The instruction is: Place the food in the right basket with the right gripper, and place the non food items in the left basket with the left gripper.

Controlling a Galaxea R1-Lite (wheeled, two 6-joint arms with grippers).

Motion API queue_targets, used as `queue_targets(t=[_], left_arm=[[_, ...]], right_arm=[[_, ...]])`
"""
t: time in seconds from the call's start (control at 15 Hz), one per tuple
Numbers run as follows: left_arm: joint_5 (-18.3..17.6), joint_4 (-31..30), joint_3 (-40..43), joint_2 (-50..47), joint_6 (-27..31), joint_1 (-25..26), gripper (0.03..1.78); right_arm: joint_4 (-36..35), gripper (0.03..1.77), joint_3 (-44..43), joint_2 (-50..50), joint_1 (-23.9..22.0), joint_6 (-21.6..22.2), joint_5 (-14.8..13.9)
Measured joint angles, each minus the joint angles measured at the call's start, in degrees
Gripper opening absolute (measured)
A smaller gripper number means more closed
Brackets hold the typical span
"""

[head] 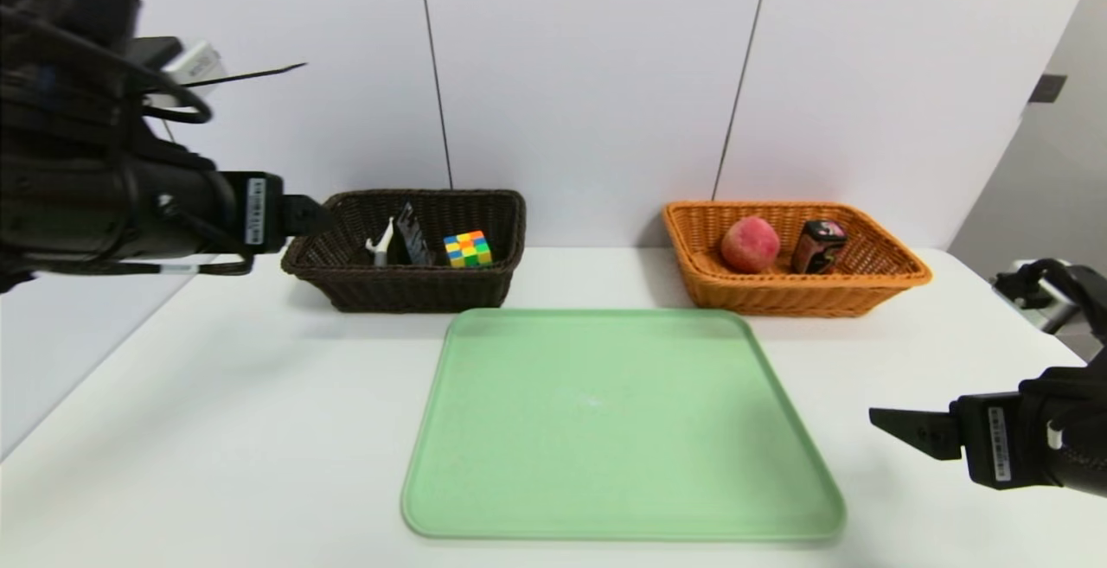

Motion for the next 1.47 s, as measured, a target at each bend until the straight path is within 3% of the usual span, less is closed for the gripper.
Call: queue_targets(t=[0.2,0.4,0.67,1.07,1.47], left_arm=[[0.88,0.44,8.18,-12.65,1.02,5.44,1.68],[0.88,2.73,14.98,-25.27,6.86,11.97,1.69],[0.06,5.51,21.99,-39.35,10.87,19.32,1.69],[-6.97,11.69,30.28,-57.71,11.29,20.83,1.69],[-11.96,8.83,38.08,-69.62,11.89,20.91,1.69]], right_arm=[[-7.30,1.71,-2.91,0.02,0.11,-3.85,0.50],[-16.73,1.71,-5.40,2.65,0.52,-8.05,0.80],[-18.74,1.71,-7.08,3.00,-0.41,-9.40,0.37],[-19.07,1.71,2.99,-11.53,-10.03,-9.95,0.83],[-18.10,1.71,13.26,-33.56,-16.26,-10.34,0.59]])
